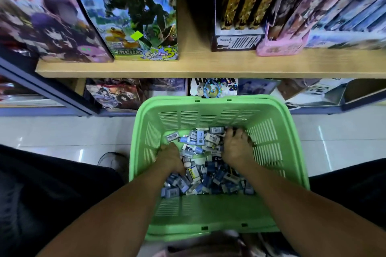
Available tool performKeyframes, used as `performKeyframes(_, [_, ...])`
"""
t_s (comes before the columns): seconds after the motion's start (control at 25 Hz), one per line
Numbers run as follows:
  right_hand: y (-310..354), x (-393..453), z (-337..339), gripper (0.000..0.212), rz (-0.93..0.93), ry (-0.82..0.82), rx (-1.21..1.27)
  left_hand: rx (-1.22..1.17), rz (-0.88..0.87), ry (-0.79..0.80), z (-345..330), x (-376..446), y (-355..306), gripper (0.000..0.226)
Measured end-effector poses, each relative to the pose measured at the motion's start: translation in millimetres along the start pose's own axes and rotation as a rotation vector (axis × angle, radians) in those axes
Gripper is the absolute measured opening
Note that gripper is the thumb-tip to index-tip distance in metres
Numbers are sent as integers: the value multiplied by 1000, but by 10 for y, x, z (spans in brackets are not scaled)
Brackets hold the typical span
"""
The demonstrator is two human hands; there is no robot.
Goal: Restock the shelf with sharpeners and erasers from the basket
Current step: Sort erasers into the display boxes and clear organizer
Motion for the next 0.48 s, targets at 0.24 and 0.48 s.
performKeyframes(0.24, [8, 36, -31, 77, 27, -61, 36, -171, 4, -25, -67, 8, -159, 97])
performKeyframes(0.48, [309, 135, -131, 90, 203, 74, 85, -673, 65, 80, -51, 96, -164, 97])
Point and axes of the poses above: each hand's wrist, its own x-axis towards the middle knuckle, its own z-axis out of the back of the hand, y = z × x, the point moved 4 cm from there along x, towards the middle knuckle, and after that the axes turned 8 degrees about z, right-handed, at the moved point
